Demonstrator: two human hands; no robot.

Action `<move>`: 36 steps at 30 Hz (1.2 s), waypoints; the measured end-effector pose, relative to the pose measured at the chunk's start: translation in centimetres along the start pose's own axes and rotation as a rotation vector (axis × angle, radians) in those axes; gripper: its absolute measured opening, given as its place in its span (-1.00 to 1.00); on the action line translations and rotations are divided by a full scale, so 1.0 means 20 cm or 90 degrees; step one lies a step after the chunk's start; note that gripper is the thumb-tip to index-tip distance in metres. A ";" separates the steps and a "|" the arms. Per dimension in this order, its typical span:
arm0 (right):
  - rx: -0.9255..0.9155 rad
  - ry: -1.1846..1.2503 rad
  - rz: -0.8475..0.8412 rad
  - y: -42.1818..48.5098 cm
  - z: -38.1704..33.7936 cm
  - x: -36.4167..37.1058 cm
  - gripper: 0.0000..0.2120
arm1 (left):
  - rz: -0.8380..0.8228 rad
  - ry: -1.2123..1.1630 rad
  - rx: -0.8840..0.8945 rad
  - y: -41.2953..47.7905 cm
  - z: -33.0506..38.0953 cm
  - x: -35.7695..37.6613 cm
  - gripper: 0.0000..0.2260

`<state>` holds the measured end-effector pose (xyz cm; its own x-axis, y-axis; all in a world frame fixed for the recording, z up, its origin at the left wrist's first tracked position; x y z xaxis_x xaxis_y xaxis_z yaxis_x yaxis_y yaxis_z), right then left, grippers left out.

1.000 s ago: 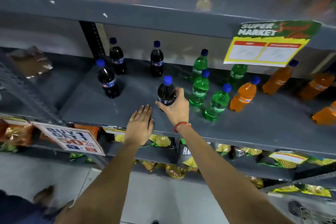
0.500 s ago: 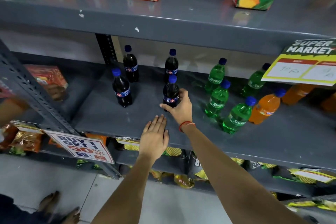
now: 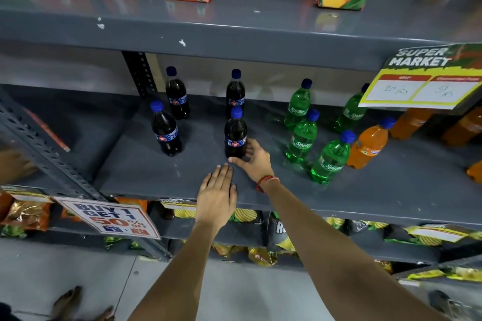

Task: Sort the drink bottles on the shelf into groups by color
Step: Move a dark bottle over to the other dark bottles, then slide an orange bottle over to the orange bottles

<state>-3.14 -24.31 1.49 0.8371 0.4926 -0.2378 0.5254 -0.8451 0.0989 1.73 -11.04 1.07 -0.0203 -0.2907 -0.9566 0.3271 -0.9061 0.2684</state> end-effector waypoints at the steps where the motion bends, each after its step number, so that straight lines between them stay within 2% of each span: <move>1: -0.002 0.001 -0.001 -0.02 -0.01 -0.01 -0.38 | 0.005 0.001 0.001 0.00 -0.01 0.00 -0.54; 4: -0.011 0.002 0.045 -0.13 -0.02 -0.13 -0.42 | 0.027 0.002 -0.023 0.00 -0.02 0.01 -0.54; 7: -0.019 -0.030 0.106 -0.28 0.01 -0.33 -0.62 | 0.026 -0.012 -0.081 -0.02 0.07 0.03 -0.53; 9: -0.004 -0.046 0.144 -0.38 0.04 -0.47 -0.74 | 0.027 -0.039 -0.075 -0.03 0.22 0.04 -0.54; 14: -0.050 -0.106 0.300 -0.61 0.08 -0.91 -0.90 | 0.029 -0.123 0.061 -0.04 0.68 0.05 -0.59; 19: -0.031 -0.077 0.478 -0.69 0.14 -1.42 -0.82 | 0.009 -0.170 0.205 -0.02 1.09 0.05 -0.63; 21: 0.005 -0.057 0.464 -0.61 0.18 -1.54 -0.68 | -0.002 -0.169 0.239 -0.01 1.24 0.07 -0.65; 25: 0.079 -0.051 0.340 -0.41 0.22 -1.59 -0.30 | -0.040 -0.131 0.237 0.02 1.39 0.16 -0.66; 28: 0.108 -0.064 0.270 -0.30 0.23 -1.58 -0.19 | -0.072 -0.092 0.215 0.04 1.45 0.21 -0.61; 30: 0.115 -0.042 0.264 -0.27 0.24 -1.56 -0.26 | -0.070 -0.077 0.195 0.05 1.46 0.22 -0.60; 33: 0.103 -0.045 0.280 -0.25 0.22 -1.53 -0.52 | -0.049 -0.054 0.193 0.04 1.46 0.21 -0.59; 36: 0.096 -0.053 0.300 -0.26 0.22 -1.55 -0.64 | -0.046 -0.050 0.197 0.04 1.46 0.20 -0.55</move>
<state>-32.41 -36.14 4.16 0.9600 0.0377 -0.2776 0.0608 -0.9953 0.0748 -25.71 -21.98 0.74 -0.1096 -0.2348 -0.9659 0.0203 -0.9720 0.2340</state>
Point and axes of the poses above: each hand's wrist, its own y-axis towards the middle knuckle, its own x-axis out of the palm, z = x × y, the point moved 9 cm from there along y, towards the middle knuckle, and after that the axes turned 9 degrees about y, right-handed, at the moved point
